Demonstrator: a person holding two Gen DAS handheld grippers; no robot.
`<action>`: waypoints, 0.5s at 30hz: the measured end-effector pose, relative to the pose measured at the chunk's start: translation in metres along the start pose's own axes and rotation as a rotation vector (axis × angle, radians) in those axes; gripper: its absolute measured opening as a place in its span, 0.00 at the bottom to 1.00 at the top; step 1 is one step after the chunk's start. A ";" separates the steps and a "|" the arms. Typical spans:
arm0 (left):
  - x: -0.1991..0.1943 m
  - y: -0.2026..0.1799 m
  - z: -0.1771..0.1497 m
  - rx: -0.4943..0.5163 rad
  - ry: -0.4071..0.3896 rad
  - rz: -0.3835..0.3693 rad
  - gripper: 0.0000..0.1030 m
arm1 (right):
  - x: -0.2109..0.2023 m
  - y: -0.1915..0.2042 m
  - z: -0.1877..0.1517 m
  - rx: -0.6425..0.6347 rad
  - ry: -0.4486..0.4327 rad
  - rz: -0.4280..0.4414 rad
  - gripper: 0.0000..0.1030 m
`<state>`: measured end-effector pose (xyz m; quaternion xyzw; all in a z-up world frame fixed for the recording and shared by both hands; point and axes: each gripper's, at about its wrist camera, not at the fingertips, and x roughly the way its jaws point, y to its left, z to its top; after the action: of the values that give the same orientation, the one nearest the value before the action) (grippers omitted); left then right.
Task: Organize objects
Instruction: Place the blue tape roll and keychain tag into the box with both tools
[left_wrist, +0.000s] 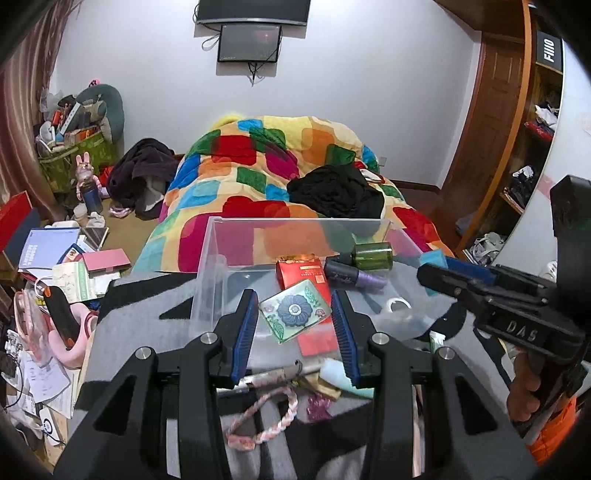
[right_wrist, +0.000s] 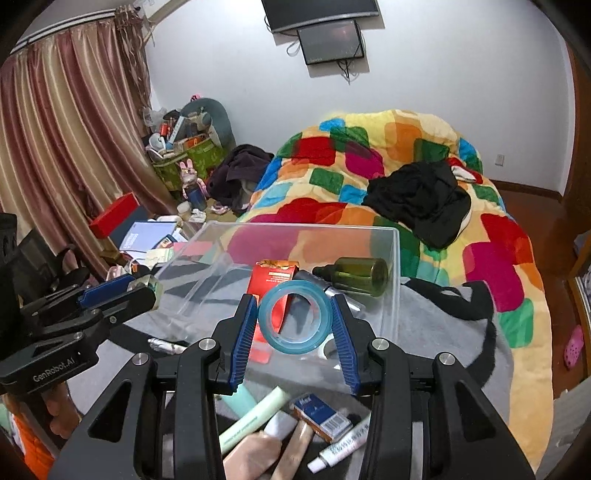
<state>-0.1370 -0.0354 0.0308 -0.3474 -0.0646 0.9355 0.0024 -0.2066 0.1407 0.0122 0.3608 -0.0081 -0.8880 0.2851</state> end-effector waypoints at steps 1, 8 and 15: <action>0.004 0.001 0.002 -0.003 0.006 -0.001 0.39 | 0.006 0.001 0.001 -0.001 0.012 -0.002 0.36; 0.041 0.009 0.007 -0.013 0.089 0.033 0.39 | 0.038 0.001 0.003 -0.005 0.093 -0.018 0.36; 0.064 0.016 0.002 -0.040 0.153 0.032 0.39 | 0.060 0.006 0.003 -0.048 0.151 -0.039 0.36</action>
<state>-0.1858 -0.0483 -0.0110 -0.4189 -0.0775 0.9046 -0.0146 -0.2397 0.1040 -0.0226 0.4197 0.0419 -0.8636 0.2763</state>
